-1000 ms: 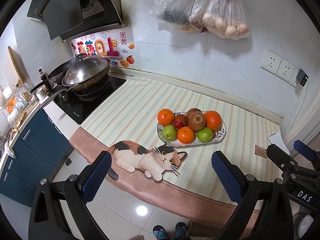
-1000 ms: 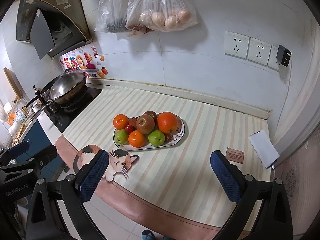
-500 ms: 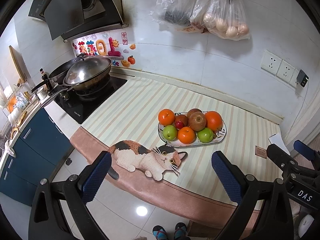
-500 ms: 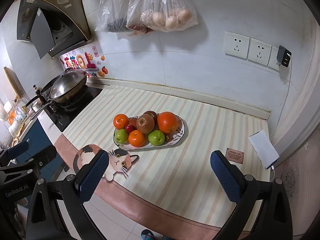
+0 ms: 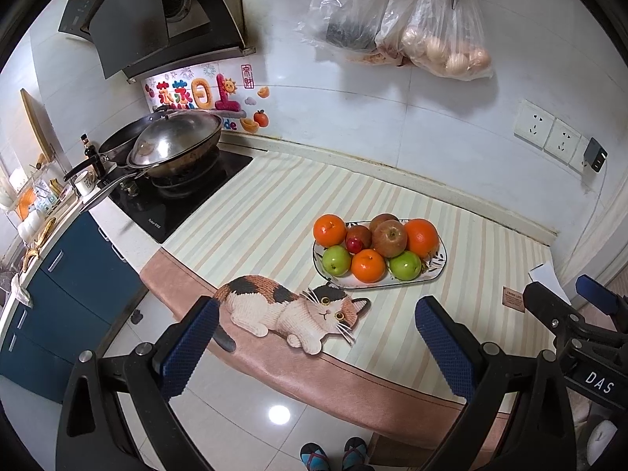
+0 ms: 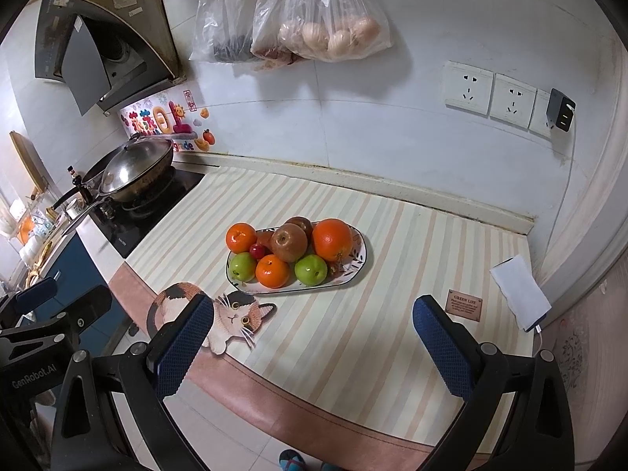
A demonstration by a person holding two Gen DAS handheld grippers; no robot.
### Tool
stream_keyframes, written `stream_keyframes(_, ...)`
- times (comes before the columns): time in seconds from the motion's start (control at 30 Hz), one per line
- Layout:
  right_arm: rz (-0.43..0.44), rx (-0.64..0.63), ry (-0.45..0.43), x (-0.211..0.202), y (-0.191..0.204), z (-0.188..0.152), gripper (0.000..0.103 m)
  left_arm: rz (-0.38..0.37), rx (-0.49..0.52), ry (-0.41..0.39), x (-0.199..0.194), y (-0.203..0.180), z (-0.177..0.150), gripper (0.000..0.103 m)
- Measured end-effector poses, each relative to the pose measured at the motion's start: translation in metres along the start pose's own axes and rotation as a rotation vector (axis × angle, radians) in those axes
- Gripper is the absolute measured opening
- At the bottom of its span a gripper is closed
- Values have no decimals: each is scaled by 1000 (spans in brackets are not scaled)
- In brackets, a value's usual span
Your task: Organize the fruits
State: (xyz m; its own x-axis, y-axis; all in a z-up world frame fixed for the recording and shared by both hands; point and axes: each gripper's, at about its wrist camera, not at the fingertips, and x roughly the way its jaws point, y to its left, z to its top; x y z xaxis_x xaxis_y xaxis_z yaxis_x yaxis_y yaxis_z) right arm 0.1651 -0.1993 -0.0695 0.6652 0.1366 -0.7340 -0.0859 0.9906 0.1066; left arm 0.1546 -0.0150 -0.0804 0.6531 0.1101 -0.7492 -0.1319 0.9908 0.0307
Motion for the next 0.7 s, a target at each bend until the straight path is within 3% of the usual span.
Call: stream_keyframes(0.7, -2, -9, -4, -2, 0, 1, 103, -1, -1, -1, 0, 1, -1, 102)
